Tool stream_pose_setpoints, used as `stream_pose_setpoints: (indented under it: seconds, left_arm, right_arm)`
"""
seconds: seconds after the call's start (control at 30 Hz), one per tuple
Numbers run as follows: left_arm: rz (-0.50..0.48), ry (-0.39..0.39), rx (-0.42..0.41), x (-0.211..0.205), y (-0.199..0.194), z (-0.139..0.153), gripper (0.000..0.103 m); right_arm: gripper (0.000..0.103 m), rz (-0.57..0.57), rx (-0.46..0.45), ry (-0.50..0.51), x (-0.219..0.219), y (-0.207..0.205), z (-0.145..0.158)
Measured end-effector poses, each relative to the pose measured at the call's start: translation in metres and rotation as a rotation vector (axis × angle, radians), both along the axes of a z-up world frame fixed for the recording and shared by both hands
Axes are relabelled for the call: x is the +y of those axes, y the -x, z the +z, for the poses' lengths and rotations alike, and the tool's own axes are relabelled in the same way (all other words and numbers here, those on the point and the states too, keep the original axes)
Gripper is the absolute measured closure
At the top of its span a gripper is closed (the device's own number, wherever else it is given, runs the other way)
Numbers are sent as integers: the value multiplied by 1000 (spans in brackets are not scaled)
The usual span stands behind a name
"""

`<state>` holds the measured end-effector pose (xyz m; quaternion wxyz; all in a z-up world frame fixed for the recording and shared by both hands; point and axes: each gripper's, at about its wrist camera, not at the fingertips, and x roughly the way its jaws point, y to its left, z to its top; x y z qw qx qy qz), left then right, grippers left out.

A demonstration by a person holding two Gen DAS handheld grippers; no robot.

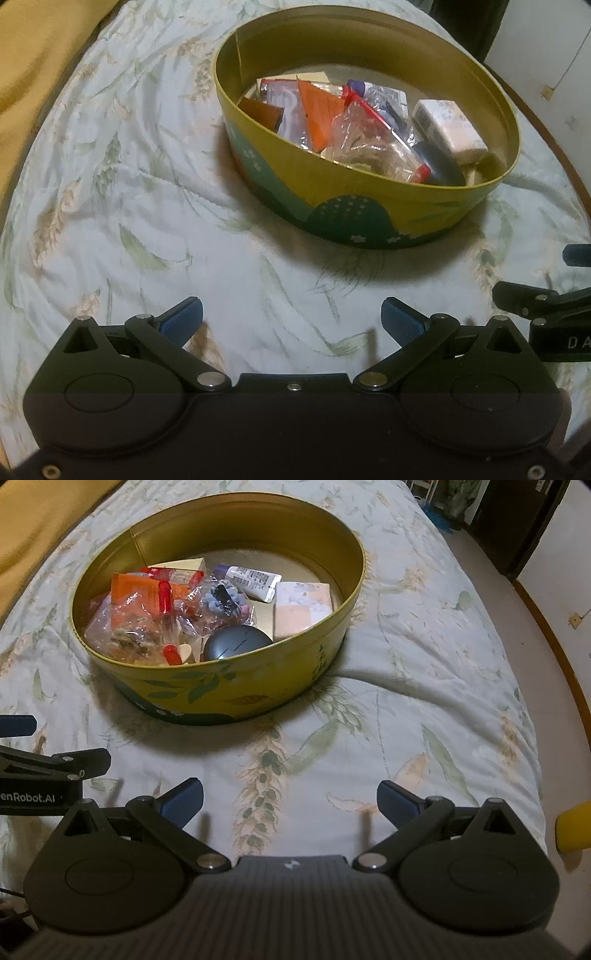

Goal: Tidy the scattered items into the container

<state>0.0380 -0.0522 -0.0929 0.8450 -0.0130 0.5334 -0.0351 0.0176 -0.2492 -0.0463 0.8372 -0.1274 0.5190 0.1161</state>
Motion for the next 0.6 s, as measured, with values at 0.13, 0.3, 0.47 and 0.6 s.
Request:
stream_pose_setpoints:
  seconds: [0.13,0.3,0.47,0.6]
  left_arm:
    - [2,-5,8,0,0,-3,0]
    - [7,-23,33,0,-3,-12,0]
    - [14,-25,54,1,-5,-18,0]
    - [16,-27,60,2,-6,-21,0]
  right_arm:
    - [0,-2,2,9,1,0,-1]
    - [0,-4,9,25,2,-1,-5]
    - [0,-3,13,40,4,-1,-8]
    - [0,-11,15,48,2,-2,-9]
